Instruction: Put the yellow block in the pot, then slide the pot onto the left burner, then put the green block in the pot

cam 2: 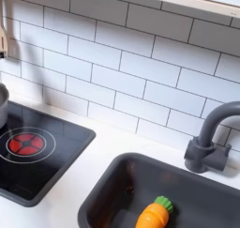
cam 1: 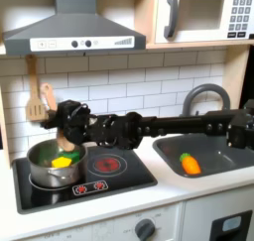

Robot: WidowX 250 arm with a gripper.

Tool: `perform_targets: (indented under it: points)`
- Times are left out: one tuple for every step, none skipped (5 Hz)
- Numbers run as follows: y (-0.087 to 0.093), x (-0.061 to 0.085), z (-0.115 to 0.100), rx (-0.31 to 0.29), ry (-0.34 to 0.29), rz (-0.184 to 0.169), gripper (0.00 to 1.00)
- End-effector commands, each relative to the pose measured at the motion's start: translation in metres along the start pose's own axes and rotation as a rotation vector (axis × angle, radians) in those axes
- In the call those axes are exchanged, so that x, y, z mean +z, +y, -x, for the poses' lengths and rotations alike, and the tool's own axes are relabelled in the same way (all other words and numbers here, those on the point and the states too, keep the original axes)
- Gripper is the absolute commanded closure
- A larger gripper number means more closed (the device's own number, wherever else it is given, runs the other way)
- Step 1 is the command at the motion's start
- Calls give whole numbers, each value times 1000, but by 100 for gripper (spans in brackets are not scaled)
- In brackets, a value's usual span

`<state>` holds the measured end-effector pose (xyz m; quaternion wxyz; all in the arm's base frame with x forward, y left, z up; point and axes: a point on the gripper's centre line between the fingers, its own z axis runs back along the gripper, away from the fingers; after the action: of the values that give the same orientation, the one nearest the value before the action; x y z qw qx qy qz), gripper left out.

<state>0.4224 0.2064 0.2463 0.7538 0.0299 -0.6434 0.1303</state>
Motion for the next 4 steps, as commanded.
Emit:
perform_targets:
  points:
    - [-26,2,-3,6,-8,125,100]
    - [-31,5,-13,19,-34,152,100]
    - [-46,3,-9,29,-26,205,100]
    - [-55,2,-12,39,-35,238,100]
